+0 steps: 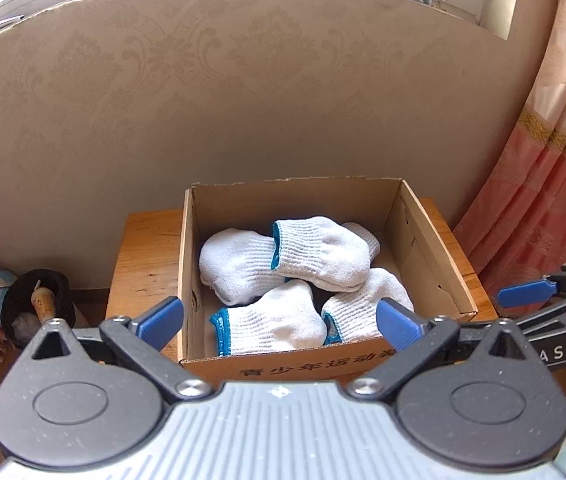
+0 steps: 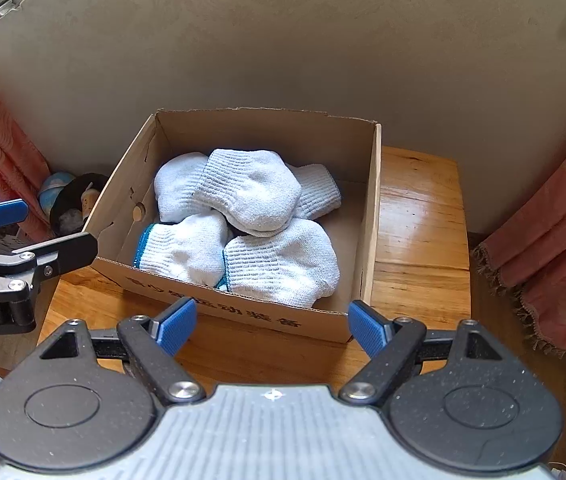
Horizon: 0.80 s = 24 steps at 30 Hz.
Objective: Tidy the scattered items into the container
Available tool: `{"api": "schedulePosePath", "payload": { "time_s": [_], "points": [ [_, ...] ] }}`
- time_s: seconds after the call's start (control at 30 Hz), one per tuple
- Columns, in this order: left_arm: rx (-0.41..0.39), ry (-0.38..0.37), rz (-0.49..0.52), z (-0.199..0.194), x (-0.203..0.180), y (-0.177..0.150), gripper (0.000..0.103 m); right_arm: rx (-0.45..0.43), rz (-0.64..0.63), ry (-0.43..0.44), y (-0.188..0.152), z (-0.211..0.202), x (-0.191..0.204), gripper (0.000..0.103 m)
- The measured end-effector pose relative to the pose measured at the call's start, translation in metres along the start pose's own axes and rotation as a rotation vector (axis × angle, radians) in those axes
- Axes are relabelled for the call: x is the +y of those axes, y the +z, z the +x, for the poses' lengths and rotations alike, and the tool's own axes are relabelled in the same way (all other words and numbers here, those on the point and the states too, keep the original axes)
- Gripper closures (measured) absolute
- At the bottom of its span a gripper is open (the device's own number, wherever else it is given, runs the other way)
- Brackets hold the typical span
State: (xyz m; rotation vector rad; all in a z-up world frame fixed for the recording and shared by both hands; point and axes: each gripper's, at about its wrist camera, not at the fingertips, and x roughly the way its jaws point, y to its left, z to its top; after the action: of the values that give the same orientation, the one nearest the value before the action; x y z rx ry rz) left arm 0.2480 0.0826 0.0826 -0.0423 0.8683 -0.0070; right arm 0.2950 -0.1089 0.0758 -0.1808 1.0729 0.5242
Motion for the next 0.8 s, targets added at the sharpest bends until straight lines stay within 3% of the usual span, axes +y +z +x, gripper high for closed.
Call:
{"api": "schedulePosePath", "payload": {
  "time_s": [0.17, 0.47, 0.8],
  "points": [
    [0.032, 0.042, 0.046, 0.001, -0.007, -0.006, 0.001, 0.01, 0.004, -0.005, -0.003, 0.001, 0.003, 0.016],
    [0.118, 0.053, 0.026, 0.005, -0.005, -0.008, 0.001, 0.017, -0.006, -0.018, -0.005, 0.001, 0.01, 0.016],
    [0.151, 0.054, 0.028, 0.008, -0.004, -0.007, 0.001, 0.02, -0.014, -0.013, -0.005, 0.001, 0.012, 0.016]
  ]
}}
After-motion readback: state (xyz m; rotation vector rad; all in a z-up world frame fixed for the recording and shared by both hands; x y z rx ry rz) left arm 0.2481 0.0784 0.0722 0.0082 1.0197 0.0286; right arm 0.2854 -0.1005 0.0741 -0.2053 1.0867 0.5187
